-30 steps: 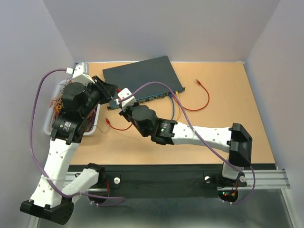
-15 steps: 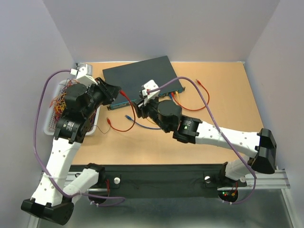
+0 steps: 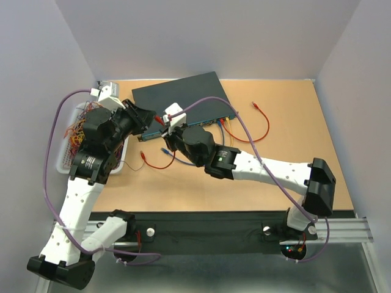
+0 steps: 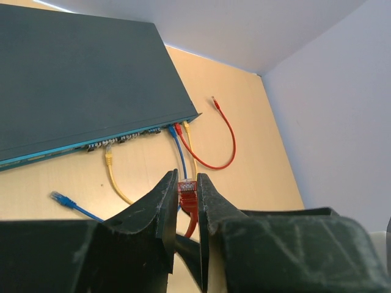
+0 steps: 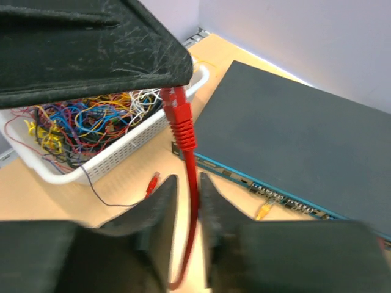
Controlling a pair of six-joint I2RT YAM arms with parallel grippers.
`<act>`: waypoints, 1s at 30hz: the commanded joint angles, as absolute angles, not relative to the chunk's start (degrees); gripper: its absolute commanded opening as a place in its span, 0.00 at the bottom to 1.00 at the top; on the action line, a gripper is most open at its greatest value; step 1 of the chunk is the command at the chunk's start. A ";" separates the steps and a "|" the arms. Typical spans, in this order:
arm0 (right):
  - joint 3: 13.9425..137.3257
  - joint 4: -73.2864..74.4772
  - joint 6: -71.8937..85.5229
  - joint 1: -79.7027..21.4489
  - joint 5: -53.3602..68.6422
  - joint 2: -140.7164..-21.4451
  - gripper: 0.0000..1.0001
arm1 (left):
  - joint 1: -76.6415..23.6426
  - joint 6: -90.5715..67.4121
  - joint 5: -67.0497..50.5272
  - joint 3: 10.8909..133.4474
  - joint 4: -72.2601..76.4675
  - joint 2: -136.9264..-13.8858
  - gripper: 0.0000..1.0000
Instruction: Insert the plug into the switch port
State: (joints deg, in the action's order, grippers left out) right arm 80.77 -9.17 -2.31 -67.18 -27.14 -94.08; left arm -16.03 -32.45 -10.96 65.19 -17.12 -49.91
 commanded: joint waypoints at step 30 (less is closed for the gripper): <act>76.20 -10.46 22.85 -54.05 29.36 -86.40 0.00 | -15.91 -24.96 -26.10 52.38 5.71 -40.26 0.69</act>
State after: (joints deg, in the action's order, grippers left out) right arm 73.43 -7.99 19.03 -53.71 21.37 -86.59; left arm -16.01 -26.06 -21.56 52.90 -2.70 -41.80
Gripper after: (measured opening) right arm 0.057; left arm 0.702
